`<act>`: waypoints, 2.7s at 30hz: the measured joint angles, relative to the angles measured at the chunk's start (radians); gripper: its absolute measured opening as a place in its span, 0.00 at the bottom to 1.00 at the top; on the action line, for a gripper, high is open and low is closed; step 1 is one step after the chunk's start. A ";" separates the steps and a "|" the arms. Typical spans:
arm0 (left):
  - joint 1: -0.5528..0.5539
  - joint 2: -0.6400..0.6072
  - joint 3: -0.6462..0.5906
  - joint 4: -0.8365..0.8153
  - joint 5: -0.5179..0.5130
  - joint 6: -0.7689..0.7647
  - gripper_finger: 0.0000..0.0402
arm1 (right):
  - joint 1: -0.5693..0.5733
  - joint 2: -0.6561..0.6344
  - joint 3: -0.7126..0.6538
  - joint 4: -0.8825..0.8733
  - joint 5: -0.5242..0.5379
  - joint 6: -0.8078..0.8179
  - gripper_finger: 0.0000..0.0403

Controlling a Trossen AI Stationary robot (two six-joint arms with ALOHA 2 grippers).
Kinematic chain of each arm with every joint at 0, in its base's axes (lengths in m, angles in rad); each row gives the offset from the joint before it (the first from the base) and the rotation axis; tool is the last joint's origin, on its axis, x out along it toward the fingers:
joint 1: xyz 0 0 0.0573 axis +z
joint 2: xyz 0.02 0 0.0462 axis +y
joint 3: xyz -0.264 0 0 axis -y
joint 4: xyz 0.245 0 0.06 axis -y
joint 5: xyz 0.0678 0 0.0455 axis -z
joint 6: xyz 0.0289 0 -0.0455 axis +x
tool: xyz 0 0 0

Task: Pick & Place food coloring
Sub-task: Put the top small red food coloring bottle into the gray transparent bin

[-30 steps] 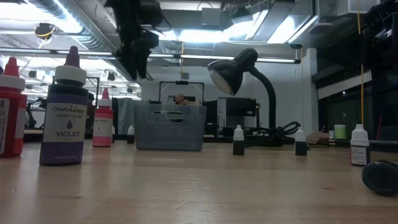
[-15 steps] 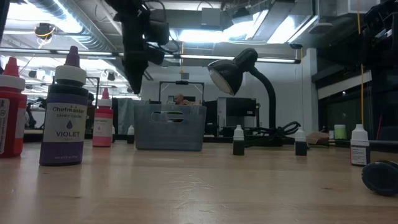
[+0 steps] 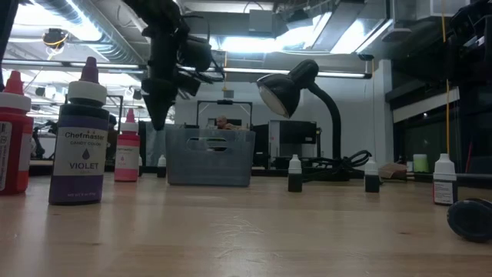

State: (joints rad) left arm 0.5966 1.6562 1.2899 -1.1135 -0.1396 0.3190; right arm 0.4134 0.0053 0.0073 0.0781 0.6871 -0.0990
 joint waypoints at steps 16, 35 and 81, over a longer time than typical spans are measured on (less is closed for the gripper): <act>-0.006 0.055 -0.089 0.130 -0.003 0.009 0.77 | 0.000 0.000 0.000 0.000 0.000 0.000 0.04; -0.006 0.140 -0.089 0.200 -0.004 0.009 0.77 | 0.000 0.000 0.000 0.000 0.000 0.000 0.04; 0.001 0.163 -0.088 0.164 0.052 -0.020 0.12 | 0.000 0.000 0.000 0.000 0.000 0.000 0.04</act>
State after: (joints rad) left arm 0.5972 1.8191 1.2018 -0.9491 -0.0875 0.2985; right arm 0.4136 0.0051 0.0074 0.0780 0.6872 -0.0987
